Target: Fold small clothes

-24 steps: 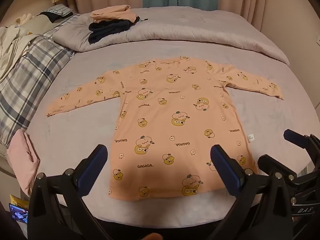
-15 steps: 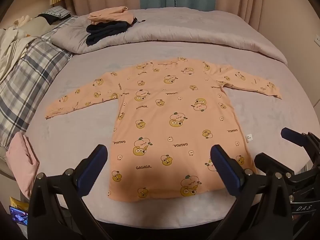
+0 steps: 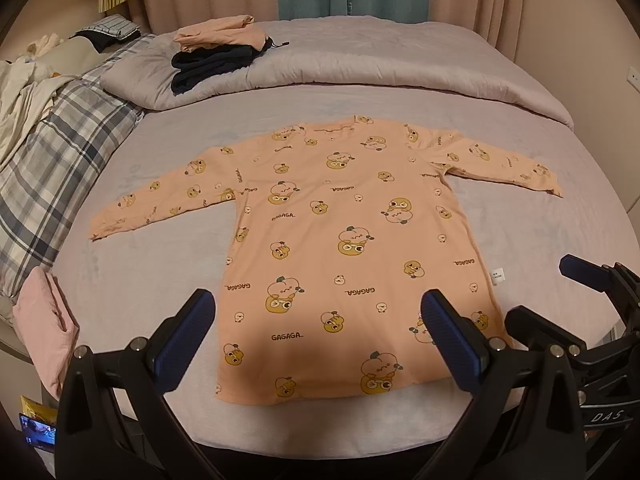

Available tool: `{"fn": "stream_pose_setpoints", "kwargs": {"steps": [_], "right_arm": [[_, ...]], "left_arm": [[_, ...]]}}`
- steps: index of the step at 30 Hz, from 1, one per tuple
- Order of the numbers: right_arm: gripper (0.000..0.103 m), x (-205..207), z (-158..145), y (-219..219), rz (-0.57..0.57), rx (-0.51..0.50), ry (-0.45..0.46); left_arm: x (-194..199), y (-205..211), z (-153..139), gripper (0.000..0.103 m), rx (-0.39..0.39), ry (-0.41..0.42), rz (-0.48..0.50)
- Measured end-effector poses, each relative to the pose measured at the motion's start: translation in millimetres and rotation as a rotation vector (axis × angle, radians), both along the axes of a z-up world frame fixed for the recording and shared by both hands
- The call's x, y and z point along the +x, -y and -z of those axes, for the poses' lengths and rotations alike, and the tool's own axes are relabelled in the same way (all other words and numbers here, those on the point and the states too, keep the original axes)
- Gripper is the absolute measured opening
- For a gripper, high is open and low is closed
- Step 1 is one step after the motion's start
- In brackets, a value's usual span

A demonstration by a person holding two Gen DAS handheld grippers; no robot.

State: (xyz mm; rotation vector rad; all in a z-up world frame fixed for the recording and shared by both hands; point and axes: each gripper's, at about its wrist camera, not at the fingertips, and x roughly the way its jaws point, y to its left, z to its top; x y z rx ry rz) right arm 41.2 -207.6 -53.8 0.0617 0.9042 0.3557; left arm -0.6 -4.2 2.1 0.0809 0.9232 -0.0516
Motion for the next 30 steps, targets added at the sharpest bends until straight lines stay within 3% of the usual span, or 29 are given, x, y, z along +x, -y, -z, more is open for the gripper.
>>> {"fn": "stream_pose_setpoints", "kwargs": {"steps": [30], "right_arm": [[0.103,0.8,0.8,0.2,-0.002,-0.001,0.0]], "left_arm": [[-0.8,-0.5,-2.3,0.103,0.021,0.013,-0.012]]}}
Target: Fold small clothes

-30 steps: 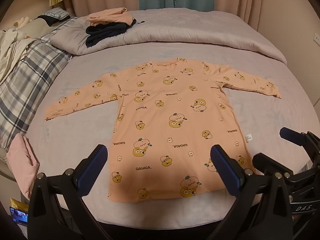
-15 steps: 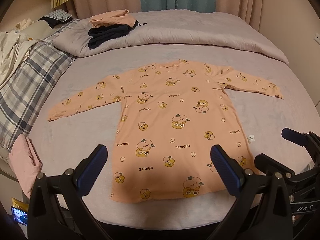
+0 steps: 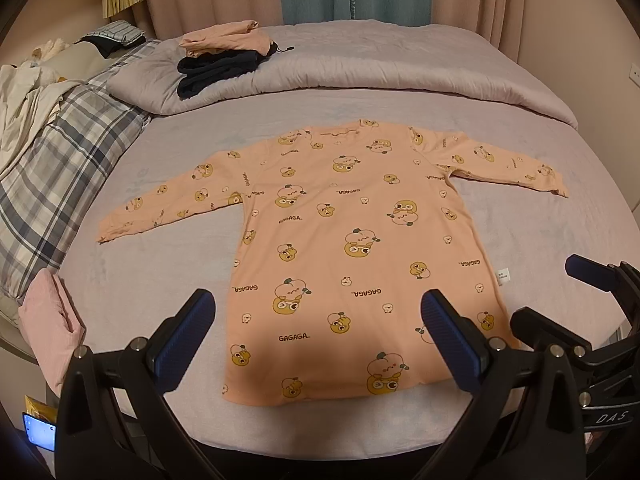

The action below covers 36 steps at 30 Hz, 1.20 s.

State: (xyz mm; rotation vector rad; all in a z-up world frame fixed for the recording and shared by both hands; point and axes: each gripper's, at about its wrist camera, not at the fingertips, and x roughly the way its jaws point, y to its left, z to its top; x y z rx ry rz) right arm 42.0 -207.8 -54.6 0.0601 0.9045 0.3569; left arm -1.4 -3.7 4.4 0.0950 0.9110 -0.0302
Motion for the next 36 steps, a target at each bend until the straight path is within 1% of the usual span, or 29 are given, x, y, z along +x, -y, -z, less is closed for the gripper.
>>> {"fn": "stream_pose_setpoints", "kwargs": {"steps": [36], "right_arm": [[0.103,-1.3,-1.4,-1.6,-0.005,-0.006,0.003]], "left_arm": [[1.7,2.1,6.0,0.103,0.005,-0.008,0.009]]}}
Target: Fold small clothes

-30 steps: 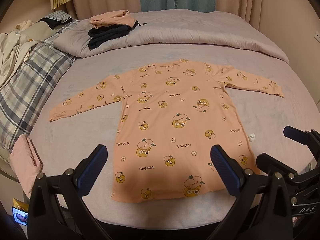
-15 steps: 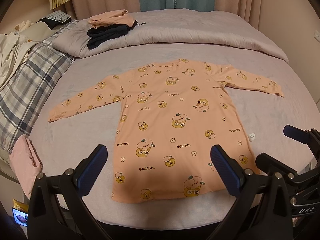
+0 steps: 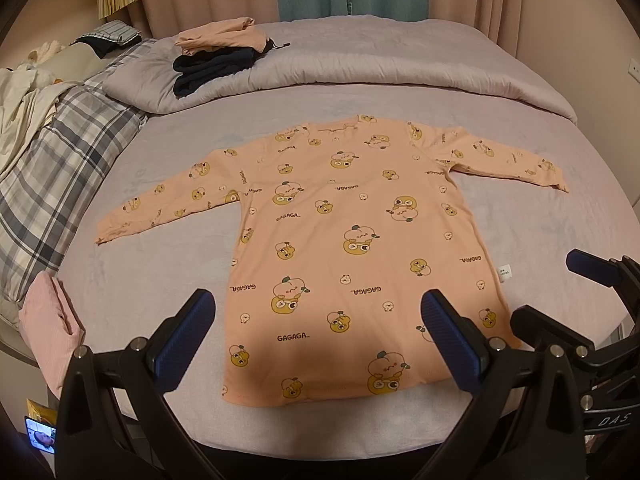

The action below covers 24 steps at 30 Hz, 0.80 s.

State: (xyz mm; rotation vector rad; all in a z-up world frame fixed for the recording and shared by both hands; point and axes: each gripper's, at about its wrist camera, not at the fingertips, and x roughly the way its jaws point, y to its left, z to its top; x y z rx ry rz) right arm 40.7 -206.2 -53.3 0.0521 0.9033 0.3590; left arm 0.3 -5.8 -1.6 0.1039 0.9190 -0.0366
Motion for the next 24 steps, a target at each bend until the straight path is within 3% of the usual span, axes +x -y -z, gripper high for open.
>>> {"fn": "stream_pose_setpoints", "kwargs": {"steps": [15,24], "right_arm": [[0.103,1,1,0,0.001,0.0,-0.002],[0.103,5,12,4,0.031,0.01,-0.019]], "left_arm": [[1,1,3,0.103,-0.004,-0.004,-0.001],[14,-8,23,0.103,-0.104,-0.07,-0.035]]}}
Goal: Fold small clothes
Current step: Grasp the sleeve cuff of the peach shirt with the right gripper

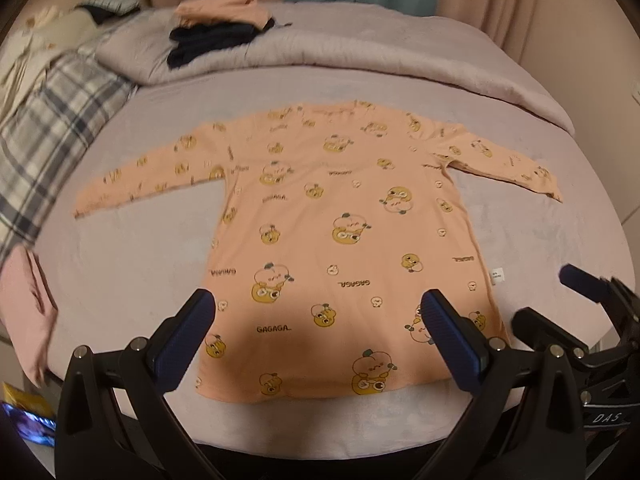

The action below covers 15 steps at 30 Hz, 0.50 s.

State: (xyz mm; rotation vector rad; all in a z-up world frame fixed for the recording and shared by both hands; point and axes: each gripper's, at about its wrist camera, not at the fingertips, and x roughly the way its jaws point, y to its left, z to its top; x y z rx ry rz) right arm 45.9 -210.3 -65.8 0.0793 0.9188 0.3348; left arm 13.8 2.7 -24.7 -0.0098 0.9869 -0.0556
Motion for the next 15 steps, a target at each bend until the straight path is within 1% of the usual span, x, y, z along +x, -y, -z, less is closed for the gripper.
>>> {"fn": "stream_pose_setpoints", "kwargs": {"steps": [4,10,12,14,15], "right_arm": [[0.103,3,7,7,0.03,-0.018,-0.012],[0.103,14,14,25,0.097,-0.007,-0.017],[0.103,19,18,35,0.123,-0.001,-0.022],[0.103,24,21,48,0.16,0.012,-0.015],[0.103,27,23,55,0.179,0.021,-0.015]], "left_arm": [[6,-2,9,0.103,0.015,-0.019,-0.023],[16,0,15,0.103,-0.013,-0.035,-0.013],[22,0,20,0.103,-0.054,-0.045,-0.004],[31,-1,23,0.103,-0.122,-0.062,0.007],[36,-3,27,0.103,-0.183,-0.075,0.01]]}}
